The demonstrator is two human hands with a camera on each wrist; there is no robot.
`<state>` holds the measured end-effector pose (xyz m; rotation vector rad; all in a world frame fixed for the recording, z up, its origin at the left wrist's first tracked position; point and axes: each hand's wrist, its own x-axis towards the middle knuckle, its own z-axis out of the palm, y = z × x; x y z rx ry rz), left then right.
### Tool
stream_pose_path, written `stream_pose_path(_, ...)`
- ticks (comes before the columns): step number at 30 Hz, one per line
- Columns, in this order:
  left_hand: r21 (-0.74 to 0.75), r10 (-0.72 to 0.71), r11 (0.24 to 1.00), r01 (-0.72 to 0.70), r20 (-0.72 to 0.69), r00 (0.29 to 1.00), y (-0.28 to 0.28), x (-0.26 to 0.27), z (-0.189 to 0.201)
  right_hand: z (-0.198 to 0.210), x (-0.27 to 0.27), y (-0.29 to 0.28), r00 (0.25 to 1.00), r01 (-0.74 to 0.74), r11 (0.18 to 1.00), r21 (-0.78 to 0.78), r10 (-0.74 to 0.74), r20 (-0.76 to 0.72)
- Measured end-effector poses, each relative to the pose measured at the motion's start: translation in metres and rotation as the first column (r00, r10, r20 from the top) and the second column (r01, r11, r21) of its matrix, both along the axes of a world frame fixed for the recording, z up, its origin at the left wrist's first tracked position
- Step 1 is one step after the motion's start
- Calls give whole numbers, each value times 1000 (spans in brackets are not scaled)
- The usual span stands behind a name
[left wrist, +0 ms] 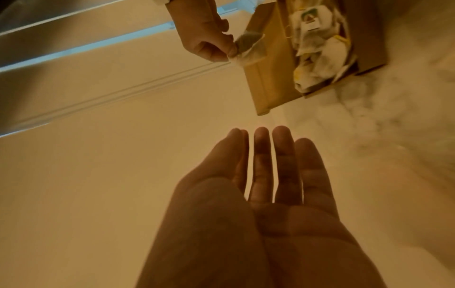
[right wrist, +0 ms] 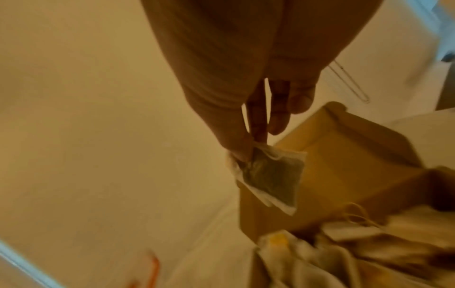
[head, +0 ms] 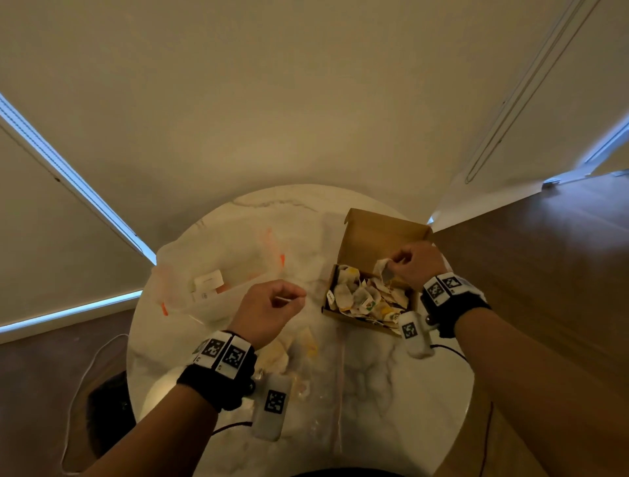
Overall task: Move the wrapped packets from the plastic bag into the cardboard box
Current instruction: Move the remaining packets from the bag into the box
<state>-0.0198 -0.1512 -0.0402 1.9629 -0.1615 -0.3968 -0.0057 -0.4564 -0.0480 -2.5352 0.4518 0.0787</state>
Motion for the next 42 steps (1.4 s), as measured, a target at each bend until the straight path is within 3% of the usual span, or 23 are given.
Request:
stream_pose_path(3, 34, 23, 999, -22, -26, 999, 14, -3, -13, -30, -2, 0, 999, 35, 992, -124, -39, -29)
stream_pose_path(7, 57, 60, 997, -57, -53, 997, 32, -8, -22, -71, -18, -4, 920, -208, 964, -169, 134, -369)
stream_pose_path(9, 62, 96, 994, -91, -75, 993, 42, -8, -27, -81, -26, -8, 912, -215, 963, -162, 139, -387)
stream_pose_path(10, 71, 110, 992, -104, -79, 991, 48, -8, -30, -81, -29, -8, 939, -181, 967, -178, 116, -323)
stream_pose_path(12, 126, 129, 985, -120, -64, 990, 63, -9, -38, -77, -36, -4, 992, -123, 966, -228, 114, -55)
stream_pose_path(14, 221, 154, 964, -145, -24, 988, 81, -11, -46, -71, -48, 7, 961, -137, 966, -217, 183, 206)
stream_pose_path(15, 281, 166, 947, -159, -1, 986, 91, -13, -51, -68, -55, 15, 946, -193, 970, -148, 224, 235)
stream_pose_path(17, 407, 169, 900, -156, 4, 986, 108, -22, -58, -69, -70, 32, 959, -275, 961, 36, 271, 80)
stream_pose_path(19, 487, 142, 867, -101, -47, 989, 123, -33, -69, -79, -84, 46, 946, -257, 954, 154, 281, -163)
stream_pose_path(21, 411, 78, 912, 7, -189, 979, 132, -43, -80, -89, -95, 57, 910, -213, 953, 217, 274, -312)
stream_pose_path(24, 268, -56, 946, 180, -412, 910, 132, -57, -87, -97, -106, 80, 889, 39, 917, 398, 150, -433)
stream_pose_path(26, 297, -63, 920, 255, -530, 846, 129, -65, -89, -99, -112, 94, 866, 216, 832, 511, 78, -494)
stream_pose_path(28, 321, -16, 915, 244, -576, 817, 129, -70, -99, -99, -114, 104, 847, 324, 750, 576, 41, -530)
stream_pose_path(31, 376, 38, 908, 185, -513, 858, 130, -67, -98, -95, -111, 111, 854, 403, 660, 634, -22, -520)
stream_pose_path(34, 403, 35, 912, 77, -264, 964, 126, -54, -77, -87, -102, 113, 881, 455, 547, 703, -161, -445)
stream_pose_path(36, 366, 6, 930, 35, -109, 994, 119, -46, -60, -81, -98, 113, 885, 462, 499, 733, -207, -418)
stream_pose_path(39, 396, -187, 892, 219, -116, 975, 108, -42, -43, -78, -100, 110, 880, 465, 520, 717, -184, -438)
stream_pose_path(42, 399, -199, 897, 189, -16, 980, 104, -37, -32, -78, -106, 108, 867, 467, 567, 679, -146, -476)
